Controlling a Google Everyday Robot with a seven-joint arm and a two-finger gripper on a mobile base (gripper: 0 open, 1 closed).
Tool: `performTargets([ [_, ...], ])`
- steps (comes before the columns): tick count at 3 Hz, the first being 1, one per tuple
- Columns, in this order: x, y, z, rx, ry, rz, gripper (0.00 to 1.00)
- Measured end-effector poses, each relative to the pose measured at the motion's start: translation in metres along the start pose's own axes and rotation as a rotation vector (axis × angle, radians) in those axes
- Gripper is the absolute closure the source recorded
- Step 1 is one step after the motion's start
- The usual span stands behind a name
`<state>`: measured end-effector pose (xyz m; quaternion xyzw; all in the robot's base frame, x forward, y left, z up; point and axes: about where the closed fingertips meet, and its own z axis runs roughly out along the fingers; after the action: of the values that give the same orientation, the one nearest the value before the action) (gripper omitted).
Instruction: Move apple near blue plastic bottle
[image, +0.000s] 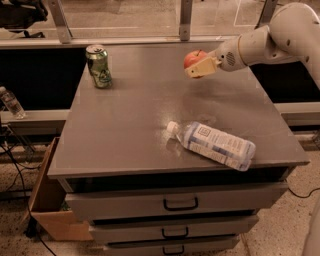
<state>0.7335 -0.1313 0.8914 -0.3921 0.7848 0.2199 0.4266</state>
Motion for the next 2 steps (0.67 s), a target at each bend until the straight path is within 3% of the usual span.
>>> performTargets([
  [2, 0.024, 0.037, -0.057, -0.147, 0.053, -0.06, 1.0],
])
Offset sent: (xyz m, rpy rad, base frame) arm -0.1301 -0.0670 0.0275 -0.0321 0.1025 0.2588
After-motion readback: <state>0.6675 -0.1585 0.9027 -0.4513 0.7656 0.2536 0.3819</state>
